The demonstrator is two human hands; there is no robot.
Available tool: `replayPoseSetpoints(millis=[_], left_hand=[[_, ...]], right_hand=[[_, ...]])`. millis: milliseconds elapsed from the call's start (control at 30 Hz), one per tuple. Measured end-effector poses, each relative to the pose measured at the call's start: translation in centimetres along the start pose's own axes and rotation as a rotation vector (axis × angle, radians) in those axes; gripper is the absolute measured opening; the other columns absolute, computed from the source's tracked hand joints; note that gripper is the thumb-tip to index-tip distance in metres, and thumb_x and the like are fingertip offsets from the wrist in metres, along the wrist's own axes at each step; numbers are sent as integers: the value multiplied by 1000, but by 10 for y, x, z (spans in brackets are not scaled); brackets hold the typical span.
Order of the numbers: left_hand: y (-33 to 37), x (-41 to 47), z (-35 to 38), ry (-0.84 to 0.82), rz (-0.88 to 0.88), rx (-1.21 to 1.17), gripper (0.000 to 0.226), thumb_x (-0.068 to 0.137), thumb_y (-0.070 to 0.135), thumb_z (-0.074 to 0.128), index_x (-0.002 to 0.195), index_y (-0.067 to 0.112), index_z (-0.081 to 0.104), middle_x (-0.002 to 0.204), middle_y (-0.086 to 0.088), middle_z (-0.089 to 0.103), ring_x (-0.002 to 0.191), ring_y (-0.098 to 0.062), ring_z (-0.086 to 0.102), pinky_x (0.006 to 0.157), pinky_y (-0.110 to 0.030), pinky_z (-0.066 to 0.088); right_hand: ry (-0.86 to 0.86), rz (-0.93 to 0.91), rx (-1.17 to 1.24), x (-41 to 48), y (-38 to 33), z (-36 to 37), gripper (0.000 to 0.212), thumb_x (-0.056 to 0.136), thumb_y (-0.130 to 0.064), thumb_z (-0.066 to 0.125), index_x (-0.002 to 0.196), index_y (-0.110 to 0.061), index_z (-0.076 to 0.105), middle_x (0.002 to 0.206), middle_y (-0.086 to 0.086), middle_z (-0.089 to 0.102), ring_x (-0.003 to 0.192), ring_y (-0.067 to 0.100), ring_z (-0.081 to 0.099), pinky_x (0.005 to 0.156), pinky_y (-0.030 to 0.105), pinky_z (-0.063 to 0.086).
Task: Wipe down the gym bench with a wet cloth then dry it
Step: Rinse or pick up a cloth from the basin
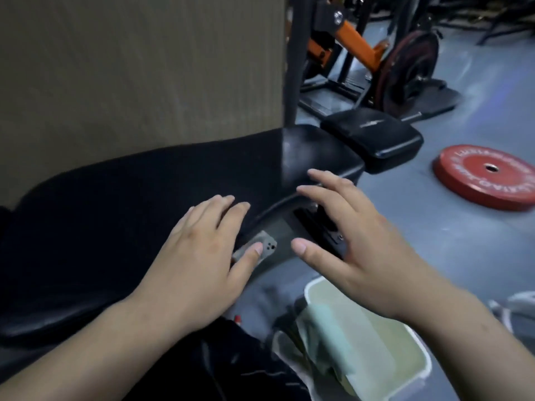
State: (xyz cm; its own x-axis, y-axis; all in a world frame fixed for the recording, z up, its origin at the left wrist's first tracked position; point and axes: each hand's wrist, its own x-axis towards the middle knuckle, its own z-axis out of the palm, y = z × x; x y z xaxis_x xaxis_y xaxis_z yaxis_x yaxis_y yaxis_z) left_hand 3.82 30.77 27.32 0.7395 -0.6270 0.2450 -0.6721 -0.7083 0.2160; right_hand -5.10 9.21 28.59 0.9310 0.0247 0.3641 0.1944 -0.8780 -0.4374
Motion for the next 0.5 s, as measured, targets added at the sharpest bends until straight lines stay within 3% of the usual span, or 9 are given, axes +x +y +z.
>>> replayPoseSetpoints(millis=[100, 233, 367, 433, 500], left_hand=[[35, 11, 29, -59, 92, 12, 62, 92, 56, 35, 143, 21, 45, 147, -2, 46, 141, -22, 35, 115, -47, 33], [64, 16, 90, -172, 155, 9, 62, 92, 55, 33, 143, 21, 48, 141, -7, 53, 134, -28, 46, 111, -48, 37], [69, 11, 160, -250, 109, -45, 57, 89, 51, 43, 131, 14, 58, 119, -8, 63, 111, -31, 60, 90, -45, 50], [65, 9, 193, -298, 50, -64, 54, 90, 51, 44, 126, 12, 58, 109, -8, 64, 98, -32, 62, 78, -45, 54], [61, 10, 218, -395, -29, -44, 51, 93, 53, 42, 126, 16, 52, 111, -6, 61, 98, -32, 60, 77, -44, 52]], right_hand=[[18, 61, 28, -30, 34, -1, 67, 89, -63, 48, 144, -25, 42, 157, -11, 27, 147, 6, 23, 116, 27, 28], [-10, 155, 8, -68, 81, 14, 69, 88, -63, 53, 145, -26, 42, 157, -10, 29, 147, 6, 22, 116, 29, 28], [-75, 209, 11, -93, 120, 37, 74, 85, -66, 56, 144, -26, 42, 155, -10, 32, 146, 5, 23, 115, 23, 26], [-110, 230, 27, -99, 138, 52, 77, 81, -69, 58, 144, -27, 42, 155, -11, 32, 146, 3, 23, 113, 13, 19], [-144, 258, 39, -104, 155, 69, 82, 78, -71, 62, 145, -29, 41, 155, -13, 31, 145, 3, 24, 110, 8, 17]])
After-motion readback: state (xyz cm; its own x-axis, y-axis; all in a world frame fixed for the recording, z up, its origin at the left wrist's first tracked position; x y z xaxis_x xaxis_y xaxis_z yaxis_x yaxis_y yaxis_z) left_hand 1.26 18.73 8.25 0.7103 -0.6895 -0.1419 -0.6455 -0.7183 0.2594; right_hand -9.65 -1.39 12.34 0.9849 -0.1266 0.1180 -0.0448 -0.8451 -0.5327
